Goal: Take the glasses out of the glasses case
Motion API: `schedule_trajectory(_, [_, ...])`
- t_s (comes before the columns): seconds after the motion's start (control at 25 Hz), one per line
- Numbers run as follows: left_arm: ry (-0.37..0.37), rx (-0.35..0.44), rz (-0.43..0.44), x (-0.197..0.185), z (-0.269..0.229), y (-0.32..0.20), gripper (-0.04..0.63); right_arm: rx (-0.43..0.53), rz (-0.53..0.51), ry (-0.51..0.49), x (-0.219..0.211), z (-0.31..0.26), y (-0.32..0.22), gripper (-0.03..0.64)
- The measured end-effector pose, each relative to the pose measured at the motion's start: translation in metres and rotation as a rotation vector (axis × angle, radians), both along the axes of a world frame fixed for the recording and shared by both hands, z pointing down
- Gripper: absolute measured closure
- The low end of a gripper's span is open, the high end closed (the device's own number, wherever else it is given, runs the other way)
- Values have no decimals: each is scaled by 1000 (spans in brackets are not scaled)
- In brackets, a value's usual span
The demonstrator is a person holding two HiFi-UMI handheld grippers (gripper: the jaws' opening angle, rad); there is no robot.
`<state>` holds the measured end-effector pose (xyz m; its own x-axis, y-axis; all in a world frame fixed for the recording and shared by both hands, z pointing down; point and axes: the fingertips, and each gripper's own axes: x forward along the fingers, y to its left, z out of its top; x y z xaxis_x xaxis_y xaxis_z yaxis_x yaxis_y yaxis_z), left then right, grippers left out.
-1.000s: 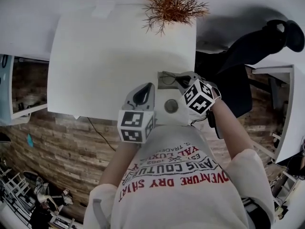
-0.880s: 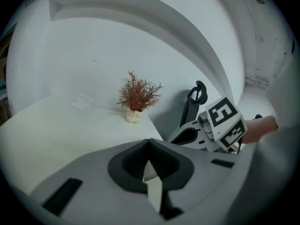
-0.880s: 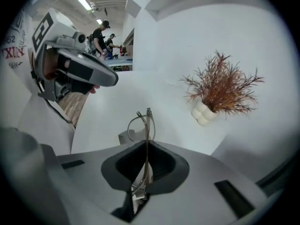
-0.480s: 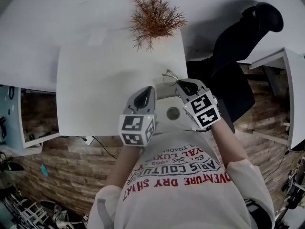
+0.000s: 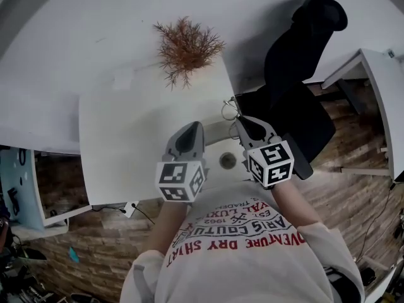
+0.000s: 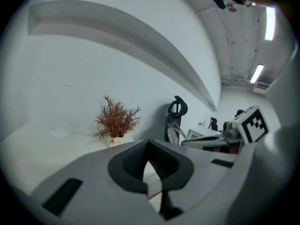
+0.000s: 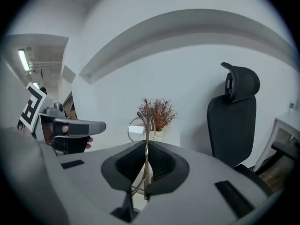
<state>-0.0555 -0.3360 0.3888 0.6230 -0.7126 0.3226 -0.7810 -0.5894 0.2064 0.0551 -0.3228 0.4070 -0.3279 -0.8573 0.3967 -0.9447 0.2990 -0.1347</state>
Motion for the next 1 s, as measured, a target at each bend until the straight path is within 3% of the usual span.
schedule_trajectory(0.36, [0, 6, 3, 5, -3, 9, 594, 74, 73, -47, 9, -17, 7, 591])
schedule_trajectory(1.0, [-3, 3, -15, -4, 3, 10, 594, 74, 26, -45, -9, -11, 10, 591])
